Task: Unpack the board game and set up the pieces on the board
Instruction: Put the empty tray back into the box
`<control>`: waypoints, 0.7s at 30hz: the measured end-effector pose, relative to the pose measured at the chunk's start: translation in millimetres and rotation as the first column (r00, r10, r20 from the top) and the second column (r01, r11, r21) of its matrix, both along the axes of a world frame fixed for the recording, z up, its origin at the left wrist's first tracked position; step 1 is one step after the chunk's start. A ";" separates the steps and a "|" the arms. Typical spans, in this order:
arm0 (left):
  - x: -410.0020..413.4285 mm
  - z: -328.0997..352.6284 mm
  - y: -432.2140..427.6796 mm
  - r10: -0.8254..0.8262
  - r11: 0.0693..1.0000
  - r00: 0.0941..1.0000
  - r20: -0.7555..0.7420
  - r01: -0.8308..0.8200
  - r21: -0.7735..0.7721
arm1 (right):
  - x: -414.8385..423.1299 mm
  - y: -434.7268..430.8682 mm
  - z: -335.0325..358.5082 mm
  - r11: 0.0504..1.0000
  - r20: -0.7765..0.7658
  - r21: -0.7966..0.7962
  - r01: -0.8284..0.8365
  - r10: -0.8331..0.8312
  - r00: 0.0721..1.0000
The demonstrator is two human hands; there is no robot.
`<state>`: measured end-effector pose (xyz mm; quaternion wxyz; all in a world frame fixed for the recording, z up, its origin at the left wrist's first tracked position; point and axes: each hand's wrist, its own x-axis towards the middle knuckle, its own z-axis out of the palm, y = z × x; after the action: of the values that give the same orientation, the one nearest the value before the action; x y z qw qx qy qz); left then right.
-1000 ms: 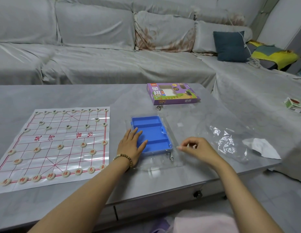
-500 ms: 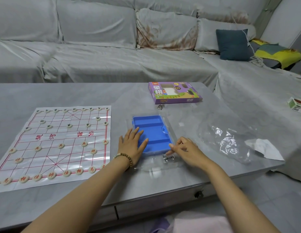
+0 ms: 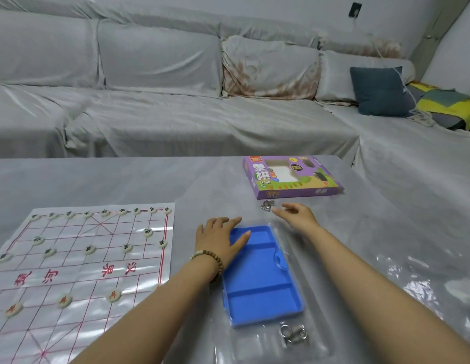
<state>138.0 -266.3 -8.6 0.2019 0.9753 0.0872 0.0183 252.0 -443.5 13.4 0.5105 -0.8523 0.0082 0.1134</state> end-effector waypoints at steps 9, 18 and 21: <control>-0.6 -10.3 -0.3 -0.005 0.998 0.997 0.082 0.000 0.061 | 49.9 31.2 -29.5 0.967 0.093 -0.210 0.144 -0.127 0.988; -2.9 -8.5 -2.3 -0.004 0.999 0.998 0.065 0.002 0.040 | 28.9 16.2 -7.4 0.966 0.118 0.195 0.168 -0.193 0.974; -6.3 -1.4 -4.1 0.000 0.996 0.995 0.103 -0.010 0.090 | -2.5 6.7 27.2 0.931 0.127 0.308 0.198 -0.247 0.961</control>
<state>131.7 -270.4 -10.1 0.1617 0.9810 0.0782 0.0732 249.4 -436.8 40.6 0.6392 -0.7675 0.0462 -0.0160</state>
